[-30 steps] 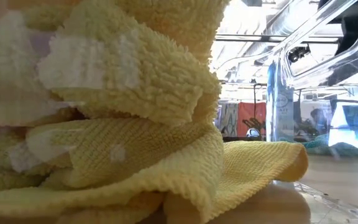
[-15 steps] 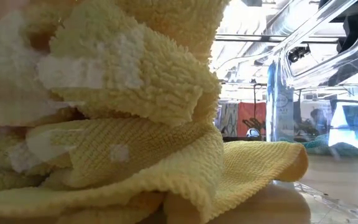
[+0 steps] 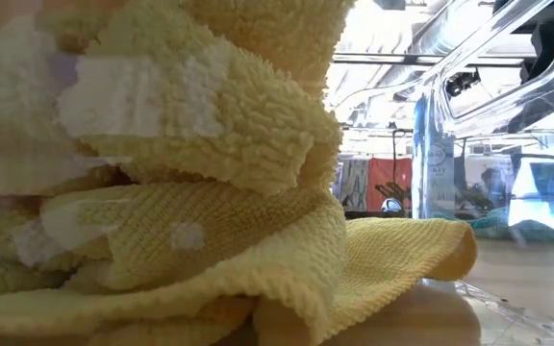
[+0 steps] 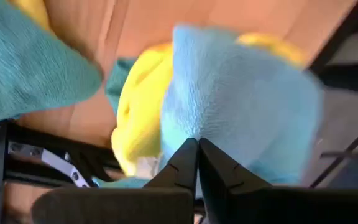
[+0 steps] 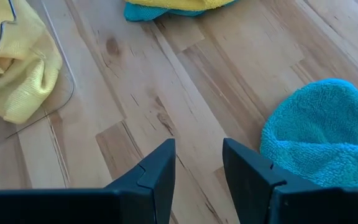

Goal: Sort microfiber towel by color & place in baskets
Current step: Put the blue microfiber towel into the top transparent bin

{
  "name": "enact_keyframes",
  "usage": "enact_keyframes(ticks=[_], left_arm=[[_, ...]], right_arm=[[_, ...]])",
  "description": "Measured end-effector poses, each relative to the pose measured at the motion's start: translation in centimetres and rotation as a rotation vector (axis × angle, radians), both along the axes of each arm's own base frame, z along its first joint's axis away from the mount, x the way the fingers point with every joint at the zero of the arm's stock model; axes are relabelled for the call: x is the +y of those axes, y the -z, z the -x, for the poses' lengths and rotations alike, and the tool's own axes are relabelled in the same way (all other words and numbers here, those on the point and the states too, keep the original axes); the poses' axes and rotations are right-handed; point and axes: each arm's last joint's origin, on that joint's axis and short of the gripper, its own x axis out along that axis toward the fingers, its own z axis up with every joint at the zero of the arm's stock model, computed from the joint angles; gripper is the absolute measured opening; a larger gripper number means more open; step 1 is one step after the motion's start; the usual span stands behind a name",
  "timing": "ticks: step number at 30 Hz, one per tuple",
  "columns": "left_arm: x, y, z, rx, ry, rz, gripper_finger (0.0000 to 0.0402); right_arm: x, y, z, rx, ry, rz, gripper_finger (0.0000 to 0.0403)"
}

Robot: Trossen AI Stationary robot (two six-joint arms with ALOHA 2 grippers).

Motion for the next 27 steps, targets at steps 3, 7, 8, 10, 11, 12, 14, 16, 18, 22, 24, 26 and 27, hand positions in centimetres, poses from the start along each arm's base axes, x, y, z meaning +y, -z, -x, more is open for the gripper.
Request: enact_keyframes(ticks=[3, 7, 8, 10, 11, 12, 14, 16, 18, 22, 24, 26, 27], left_arm=[[0.2, -2.8, 0.5, -0.125, -0.061, -0.028, 0.0], [0.8, -5.7, 1.4, -0.236, -0.128, -0.088, 0.0], [1.0, -6.2, 1.6, -0.259, -0.139, -0.105, 0.0], [1.3, -7.1, 1.8, -0.307, -0.155, -0.136, 0.0], [1.5, -7.5, 1.9, -0.334, -0.161, -0.15, 0.0], [1.6, -7.9, 1.9, -0.362, -0.167, -0.168, 0.0], [1.9, -8.5, 1.9, -0.416, -0.178, -0.213, 0.0], [2.1, -9.1, 1.7, -0.477, -0.181, -0.25, 0.0], [2.5, -9.6, 1.4, -0.537, -0.202, -0.286, 0.0], [3.9, -10.9, 0.7, -0.659, -0.279, -0.368, 0.0], [5.0, -11.6, 0.3, -0.71, -0.313, -0.423, 0.0], [6.4, -12.2, 0.0, -0.739, -0.33, -0.472, 0.0], [7.2, -12.5, -0.1, -0.75, -0.34, -0.492, 0.0]], right_arm=[[0.0, 0.0, 0.0, 0.002, -0.01, 0.007, 0.0128], [0.0, 0.0, 0.0, 0.003, -0.015, 0.011, 0.0128], [0.0, 0.0, 0.0, 0.003, -0.015, 0.011, 0.0128], [0.0, 0.0, 0.0, 0.003, -0.015, 0.011, 0.0128], [0.0, 0.0, 0.0, 0.003, -0.015, 0.011, 0.0128], [0.0, 0.0, 0.0, 0.003, -0.015, 0.011, 0.0128], [0.0, 0.0, 0.0, 0.003, -0.015, 0.011, 0.0128], [0.0, 0.0, 0.0, 0.004, -0.015, 0.012, 0.0128], [0.0, 0.0, 0.0, 0.005, -0.015, 0.013, 0.0128], [0.0, 0.0, 0.0, 0.005, -0.015, 0.013, 0.0128], [0.0, 0.0, 0.0, 0.005, -0.014, 0.012, 0.0128], [0.0, 0.0, 0.0, 0.004, -0.013, 0.011, 0.0128], [0.0, 0.0, 0.0, 0.004, -0.013, 0.011, 0.0128]])
